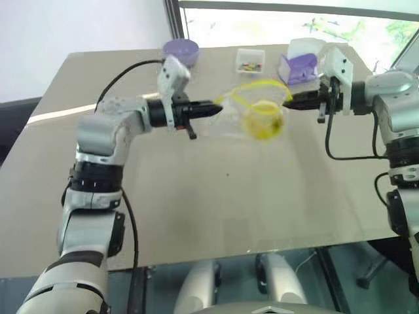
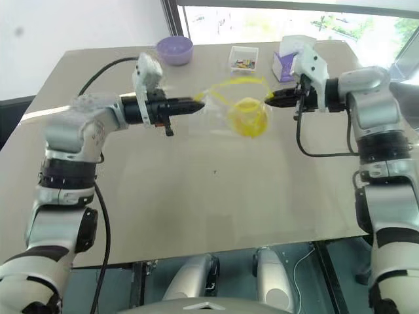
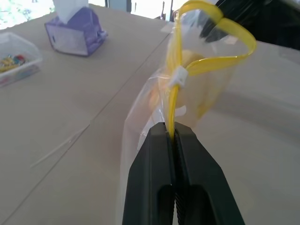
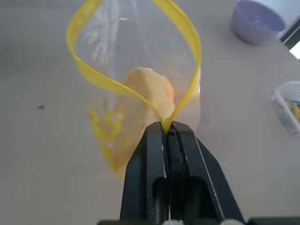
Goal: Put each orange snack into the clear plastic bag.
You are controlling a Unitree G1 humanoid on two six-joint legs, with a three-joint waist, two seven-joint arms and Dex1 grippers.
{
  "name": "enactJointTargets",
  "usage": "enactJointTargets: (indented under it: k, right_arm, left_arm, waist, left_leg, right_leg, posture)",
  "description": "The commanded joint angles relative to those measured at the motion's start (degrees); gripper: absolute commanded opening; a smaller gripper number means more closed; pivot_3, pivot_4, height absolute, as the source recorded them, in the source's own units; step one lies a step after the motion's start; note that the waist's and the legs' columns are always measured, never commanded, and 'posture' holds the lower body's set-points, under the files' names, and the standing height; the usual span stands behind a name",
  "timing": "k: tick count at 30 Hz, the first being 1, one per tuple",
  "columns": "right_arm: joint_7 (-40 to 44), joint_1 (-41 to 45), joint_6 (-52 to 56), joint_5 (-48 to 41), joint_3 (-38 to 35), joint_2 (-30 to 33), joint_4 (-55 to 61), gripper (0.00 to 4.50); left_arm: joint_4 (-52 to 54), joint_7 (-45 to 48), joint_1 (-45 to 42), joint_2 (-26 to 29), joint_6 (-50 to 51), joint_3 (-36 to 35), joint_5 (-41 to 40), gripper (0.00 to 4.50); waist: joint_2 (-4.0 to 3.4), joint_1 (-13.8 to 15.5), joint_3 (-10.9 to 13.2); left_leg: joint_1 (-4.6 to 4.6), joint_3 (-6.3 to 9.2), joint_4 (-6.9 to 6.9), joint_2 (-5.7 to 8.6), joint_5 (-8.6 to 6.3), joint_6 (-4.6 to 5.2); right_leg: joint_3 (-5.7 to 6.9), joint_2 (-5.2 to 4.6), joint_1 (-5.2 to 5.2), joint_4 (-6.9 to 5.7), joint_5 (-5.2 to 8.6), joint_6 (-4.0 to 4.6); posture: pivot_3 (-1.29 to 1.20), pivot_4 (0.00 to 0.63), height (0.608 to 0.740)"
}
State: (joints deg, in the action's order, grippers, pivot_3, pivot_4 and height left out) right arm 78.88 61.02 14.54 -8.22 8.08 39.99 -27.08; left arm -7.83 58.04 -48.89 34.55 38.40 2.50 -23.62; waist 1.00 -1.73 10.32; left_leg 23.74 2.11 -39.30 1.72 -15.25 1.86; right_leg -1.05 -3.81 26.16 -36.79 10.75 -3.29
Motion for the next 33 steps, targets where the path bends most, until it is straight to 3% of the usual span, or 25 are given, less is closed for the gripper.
enactJointTargets:
  k: [1, 10, 12, 15, 17, 20, 23, 27, 33]
  right_arm:
    - [2.39, 2.55, 0.14, 0.28, 0.33, 2.05, 3.95, 0.03]
    - [6.17, 3.88, -1.78, 1.75, 3.04, 2.99, 4.51, 0.03]
    - [2.23, 5.01, -5.34, 4.9, 3.5, 2.63, 1.2, 0.03]
    - [2.2, 4.6, -7.19, 6.0, 4.11, 2.39, -0.8, 0.03]
    - [-5.02, 6.55, -14.5, 11.61, 5.51, 2.07, -9.07, 0.03]
    - [-22.75, 12.97, -23.98, 20.33, 7.01, 2.14, -23.83, 0.03]
    - [-27.61, 13.28, -29.92, 22.76, 7.57, 3.18, -25.75, 0.03]
    - [-27.74, 5.49, -31.29, 21.31, 6.02, 5.09, -17.81, 0.03]
    - [-33.12, -24.17, -20.89, 20.98, 3.61, 3.19, 10.46, 0.03]
  left_arm:
    - [4.92, -0.04, -1.18, 0.7, -1.33, -0.11, 0.26, 0.0]
    - [6.16, -0.22, -2.47, -0.26, -1.06, -2.89, -3.07, 0.0]
    - [4.65, -3.21, -3.99, -1.44, -1.42, -3.99, -2.63, 0.0]
    - [4.43, -0.65, -3.33, -0.94, -2.08, -3.38, -3.43, 0.0]
    - [1.56, -3.43, -5.0, -2.07, -3.1, -3.7, -2.11, 0.0]
    - [-13.18, -15.09, -11.99, -4.23, -17.59, -2.62, 8.88, 0.0]
    - [-14.46, -16.62, -11.45, -5.13, -26.65, -0.08, 13.77, 0.0]
    - [-11.25, -15.88, -3.75, -4.24, -36.63, 4.55, 20.07, 0.0]
    - [4.21, -15.83, 16.84, -1.94, -39.56, 9.03, 25.3, 0.0]
  waist:
    - [0.0, 0.05, 0.0]
    - [0.0, -0.22, -0.01]
    - [0.0, -0.21, 0.0]
    - [0.0, -0.13, -0.01]
    - [0.0, -0.17, -0.01]
    - [-0.01, -0.08, 0.01]
    - [-0.02, -0.23, 0.02]
    - [-0.04, -0.3, -0.09]
    - [-0.11, -0.27, 0.0]
  left_leg:
    - [-0.01, 0.01, 0.0, 0.0, 0.0, 0.0]
    - [-0.04, -0.02, -0.01, -0.01, 0.0, 0.01]
    - [-0.04, -0.03, -0.01, 0.0, 0.0, 0.01]
    - [-0.03, -0.03, -0.04, 0.0, 0.0, 0.01]
    - [-0.03, -0.03, -0.03, 0.0, 0.0, 0.0]
    - [-0.07, -0.04, -0.06, 0.03, 0.0, 0.0]
    - [0.0, -0.04, 0.02, 0.11, 0.03, -0.04]
    - [-0.01, -0.11, 0.29, 0.05, 0.03, -0.04]
    - [0.34, -0.29, 0.27, 0.06, -0.05, 0.1]
  right_leg:
    - [0.0, 0.0, -0.01, 0.0, 0.0, 0.0]
    - [-0.01, 0.01, -0.01, -0.03, 0.0, 0.0]
    - [-0.01, 0.0, -0.01, -0.02, 0.0, 0.0]
    - [-0.01, 0.0, -0.01, -0.03, 0.0, 0.0]
    - [-0.01, 0.0, -0.01, -0.04, 0.0, 0.0]
    - [-0.02, -0.02, -0.03, -0.06, 0.0, 0.0]
    - [-0.03, -0.07, 0.09, -0.05, -0.07, -0.04]
    - [-0.1, -0.06, 0.07, 0.03, -0.06, -0.03]
    - [-0.26, -0.12, 0.45, -0.05, -0.06, -0.06]
  posture:
    - [0.0, 0.15, 0.74]
    - [0.0, 0.15, 0.74]
    - [0.0, 0.15, 0.74]
    - [0.0, 0.15, 0.74]
    - [0.0, 0.15, 0.74]
    - [0.0, 0.15, 0.74]
    - [0.0, 0.15, 0.74]
    - [0.0, 0.15, 0.74]
    - [0.0, 0.15, 0.74]
